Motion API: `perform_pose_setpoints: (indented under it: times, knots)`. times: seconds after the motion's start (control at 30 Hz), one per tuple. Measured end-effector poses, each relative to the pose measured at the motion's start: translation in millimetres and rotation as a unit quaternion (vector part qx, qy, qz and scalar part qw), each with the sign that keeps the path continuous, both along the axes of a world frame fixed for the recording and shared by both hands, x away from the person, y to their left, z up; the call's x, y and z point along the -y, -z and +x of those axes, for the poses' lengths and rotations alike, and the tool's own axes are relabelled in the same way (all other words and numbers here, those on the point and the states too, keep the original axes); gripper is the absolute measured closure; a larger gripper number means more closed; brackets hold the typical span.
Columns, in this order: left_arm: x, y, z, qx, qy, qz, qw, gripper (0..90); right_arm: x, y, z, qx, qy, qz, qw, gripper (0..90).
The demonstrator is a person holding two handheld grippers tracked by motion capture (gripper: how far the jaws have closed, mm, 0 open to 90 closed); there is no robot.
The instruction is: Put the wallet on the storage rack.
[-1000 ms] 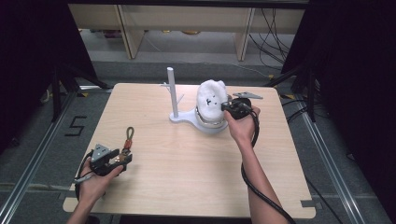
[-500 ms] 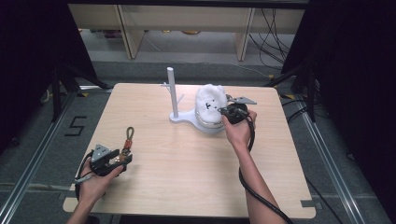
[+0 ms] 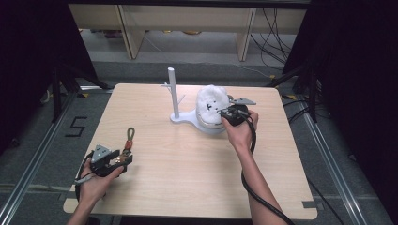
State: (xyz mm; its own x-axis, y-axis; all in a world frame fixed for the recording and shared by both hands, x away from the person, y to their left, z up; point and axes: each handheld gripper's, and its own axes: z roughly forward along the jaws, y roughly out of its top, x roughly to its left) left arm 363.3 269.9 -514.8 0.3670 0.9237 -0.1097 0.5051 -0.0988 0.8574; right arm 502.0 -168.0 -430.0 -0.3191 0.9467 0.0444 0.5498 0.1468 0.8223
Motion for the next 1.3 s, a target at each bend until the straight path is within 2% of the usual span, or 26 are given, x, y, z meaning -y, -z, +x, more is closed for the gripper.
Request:
perform_pose_setpoints:
  times: [0.1,0.3,0.33,0.47,0.53,0.67,0.7,0.73,0.8,0.87,0.9,0.93,1.0,1.1,1.17,1.2,1.23,1.3]
  knots:
    - [0.4,-0.4,0.1,0.001,0.0,0.0,1.0,36.9,5.0,-3.1,-5.3,-0.002,0.004,0.006,1.0,54.7]
    - [1.6,-0.9,0.1,0.003,0.002,-0.002,1.0,36.8,15.1,-7.9,-11.2,0.003,0.003,0.015,0.9999,52.7]
    - [1.7,-1.0,0.2,0.004,0.002,-0.002,1.0,36.9,14.9,-8.9,-13.6,-0.004,0.01,0.022,0.9997,52.5]
    - [1.3,-1.4,0.5,0.002,0.0,-0.002,1.0,36.5,21.3,-8.6,-17.7,-0.006,-0.004,0.019,0.9998,53.6]
    - [0.7,-1.8,0.6,0.004,-0.002,-0.003,1.0,36.4,21.7,-8.3,-21.6,-0.017,-0.003,0.026,0.9995,52.8]
    - [0.1,-2.5,1.2,0.004,-0.004,-0.004,1.0,36.0,23.7,-6.7,-26.9,-0.014,-0.006,0.016,0.9998,51.0]
    - [0.4,-3.1,1.9,0.004,-0.005,-0.004,1.0,36.0,25.4,-5.9,-31.0,-0.011,-0.014,0.012,0.9998,50.9]
    - [0.7,-3.2,2.1,0.004,-0.005,-0.004,1.0,36.0,24.7,-5.8,-34.5,-0.015,-0.008,0.013,0.9998,50.9]
    - [1.2,-3.2,2.3,0.004,-0.005,-0.003,1.0,35.9,27.2,-3.4,-39.3,-0.008,-0.024,0.007,0.9997,51.6]
    - [2.1,-3.2,2.5,0.004,-0.002,-0.004,1.0,35.9,26.4,-0.5,-44.3,-0.005,-0.026,0.004,0.9996,51.7]
    - [2.4,-3.3,2.7,0.004,-0.001,-0.004,1.0,36.0,23.3,1.5,-49.7,-0.011,-0.013,0.016,0.9997,52.1]
    - [2.6,-3.4,2.7,0.004,-0.001,-0.004,1.0,36.0,27.0,4.0,-50.1,-0.001,-0.028,0.003,0.9996,52.3]
    - [2.8,-3.5,2.8,0.004,-0.001,-0.004,1.0,36.0,27.5,5.9,-52.4,-0.003,-0.027,0.006,0.9996,52.8]
    - [3.2,-4.1,3.5,0.004,-0.001,-0.004,1.0,36.1,31.0,13.3,-60.9,-0.025,-0.021,0.017,0.9993,53.5]
    - [3.0,-4.5,3.7,0.005,-0.001,-0.003,1.0,36.1,33.8,15.4,-62.1,-0.022,-0.023,0.015,0.9994,54.1]
    - [2.9,-4.9,3.9,0.005,-0.002,-0.004,1.0,36.2,35.0,16.7,-64.5,-0.028,-0.023,0.016,0.9992,54.9]
    - [2.4,-5.6,4.4,0.004,-0.005,-0.004,1.0,36.4,37.1,20.1,-69.8,-0.035,-0.028,0.03,0.9986,58.5]
    - [1.9,-6.0,4.5,0.004,-0.006,-0.003,1.0,36.6,38.9,21.4,-74.2,-0.039,-0.031,0.028,0.9984,60.4]
